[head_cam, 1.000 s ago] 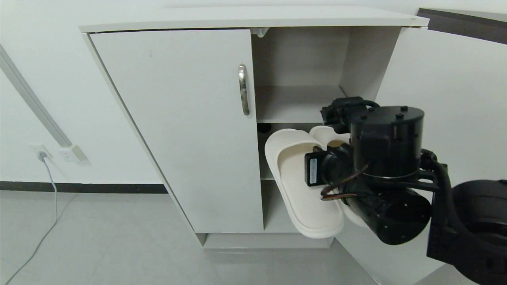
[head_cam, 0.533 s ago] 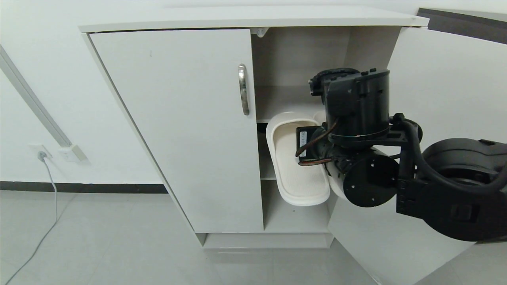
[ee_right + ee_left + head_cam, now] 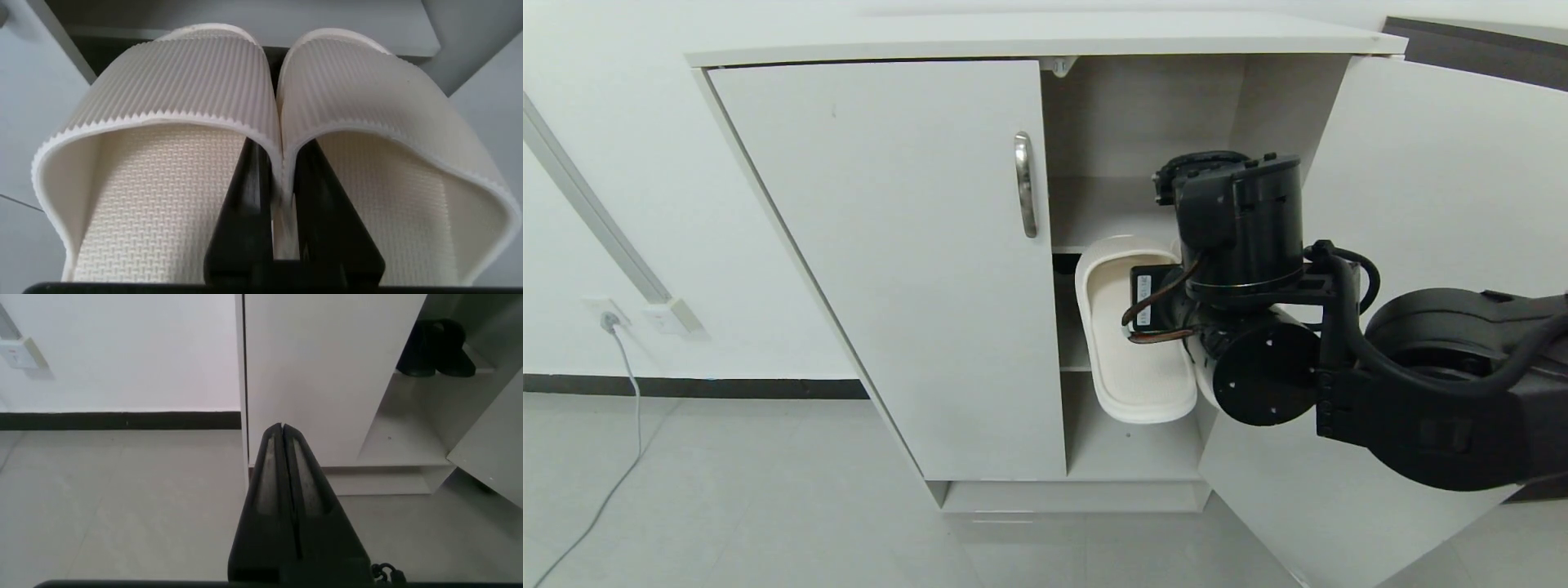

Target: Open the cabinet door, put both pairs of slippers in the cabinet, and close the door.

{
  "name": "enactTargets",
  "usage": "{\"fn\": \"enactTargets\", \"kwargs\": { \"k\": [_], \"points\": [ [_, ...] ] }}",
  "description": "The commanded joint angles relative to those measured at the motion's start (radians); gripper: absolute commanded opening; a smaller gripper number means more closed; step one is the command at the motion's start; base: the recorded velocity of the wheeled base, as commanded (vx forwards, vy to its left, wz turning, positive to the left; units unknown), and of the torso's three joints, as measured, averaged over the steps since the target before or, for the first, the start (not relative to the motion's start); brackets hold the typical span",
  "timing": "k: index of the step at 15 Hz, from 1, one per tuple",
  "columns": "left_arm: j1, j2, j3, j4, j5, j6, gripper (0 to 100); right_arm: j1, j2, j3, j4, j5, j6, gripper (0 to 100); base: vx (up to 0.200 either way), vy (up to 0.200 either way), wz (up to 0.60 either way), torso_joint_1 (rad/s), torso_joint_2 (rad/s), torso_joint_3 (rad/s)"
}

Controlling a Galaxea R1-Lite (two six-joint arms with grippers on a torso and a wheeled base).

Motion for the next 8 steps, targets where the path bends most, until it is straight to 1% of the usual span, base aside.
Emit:
{"fn": "enactTargets", "kwargs": {
  "k": [1, 2, 8],
  "points": [
    [0.0, 0.001, 0.0, 0.0, 0.0, 0.0, 0, 0.001, 0.001, 0.0, 0.0, -0.001, -0.001, 0, 0.0, 0.0, 0.0, 0.0, 0.0, 0.0],
    [0.0, 0.001, 0.0, 0.0, 0.0, 0.0, 0, 0.001, 0.001, 0.001, 0.0, -0.001, -0.001, 0, 0.0, 0.0, 0.0, 0.0, 0.0, 0.0],
    [0.0, 0.001, 0.0, 0.001, 0.0, 0.0, 0, 0.001, 0.001, 0.003, -0.003, -0.001, 0.001, 0, 0.2, 0.0, 0.0, -0.001, 0.0, 0.005]
  ]
}}
